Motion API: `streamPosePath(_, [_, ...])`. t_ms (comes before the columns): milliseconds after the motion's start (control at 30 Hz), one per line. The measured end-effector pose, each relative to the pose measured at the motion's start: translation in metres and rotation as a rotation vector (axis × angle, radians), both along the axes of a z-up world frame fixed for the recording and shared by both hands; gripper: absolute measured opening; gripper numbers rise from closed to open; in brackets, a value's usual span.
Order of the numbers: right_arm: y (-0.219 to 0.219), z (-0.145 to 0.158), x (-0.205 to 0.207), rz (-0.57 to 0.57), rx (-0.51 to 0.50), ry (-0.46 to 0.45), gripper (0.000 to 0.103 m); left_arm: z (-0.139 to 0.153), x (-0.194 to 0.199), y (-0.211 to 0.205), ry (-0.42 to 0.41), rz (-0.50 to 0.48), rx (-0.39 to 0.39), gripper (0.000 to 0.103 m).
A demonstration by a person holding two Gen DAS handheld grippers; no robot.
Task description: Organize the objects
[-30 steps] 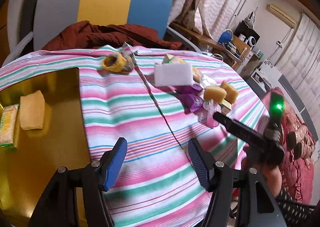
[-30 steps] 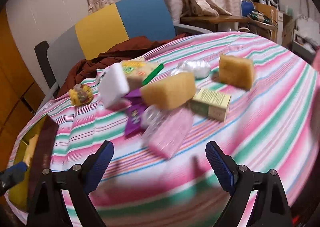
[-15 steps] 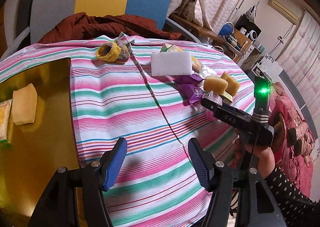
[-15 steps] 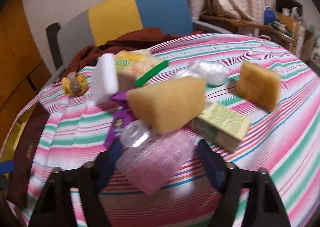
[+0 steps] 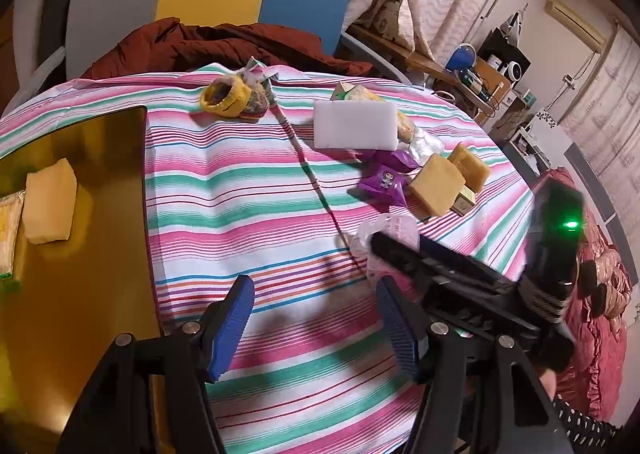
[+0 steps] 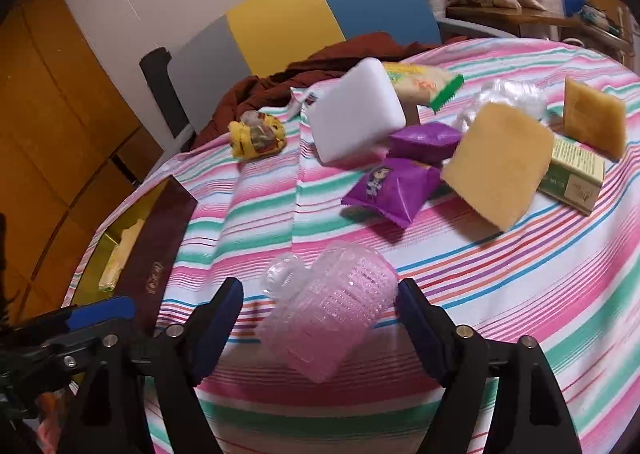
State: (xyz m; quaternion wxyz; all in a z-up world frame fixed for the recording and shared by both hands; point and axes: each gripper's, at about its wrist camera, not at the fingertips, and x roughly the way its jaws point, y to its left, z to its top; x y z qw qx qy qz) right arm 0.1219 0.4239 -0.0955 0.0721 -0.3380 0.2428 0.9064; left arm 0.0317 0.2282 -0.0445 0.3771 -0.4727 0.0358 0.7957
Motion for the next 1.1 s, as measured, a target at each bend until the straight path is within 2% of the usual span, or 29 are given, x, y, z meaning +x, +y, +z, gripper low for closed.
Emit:
streamPosePath(100, [0.014,0.014,0.017,-0.076,0.04,0.059,0.092,-0.001,0.0,0.001,-0.002,0.0,0.002,0.064])
streamPosePath(167, [0.028,0.022,0.026,-0.153,0.093,0.082,0.094,-0.002,0.001,0.004,-0.009,-0.006,0.007,0.064])
streamPosePath(300, [0.059,0.027,0.022,-0.24,0.256,0.009,0.094,-0.004,0.002,0.016,-0.001,-0.032,0.002,0.064])
streamPosePath(533, [0.064,0.009,-0.012,-0.103,0.493,-0.11,0.094,-0.014,0.01,0.049,0.012,-0.136,-0.027,0.064])
streamPosePath(567, [0.064,0.005,-0.015,-0.105,0.513,-0.129,0.09,-0.016,0.01,0.052,0.008,-0.148,-0.027,0.064])
streamPosePath(600, [0.065,0.002,-0.018,-0.098,0.504,-0.142,0.074,-0.018,0.011,0.056,0.004,-0.158,-0.029,0.064])
streamPosePath(700, [0.065,0.003,-0.013,-0.118,0.52,-0.133,0.062,-0.024,0.012,0.068,-0.01,-0.187,-0.033,0.064])
streamPosePath(833, [0.069,0.004,0.002,-0.17,0.458,-0.085,0.06,-0.033,0.013,0.08,-0.017,-0.214,-0.036,0.064])
streamPosePath(1000, [0.073,0.0,0.022,-0.244,0.335,-0.028,0.06,-0.041,0.011,0.096,0.014,-0.241,-0.045,0.064])
streamPosePath(1100, [0.071,-0.003,0.032,-0.277,0.299,0.002,0.06,-0.046,0.008,0.101,0.034,-0.244,-0.042,0.064])
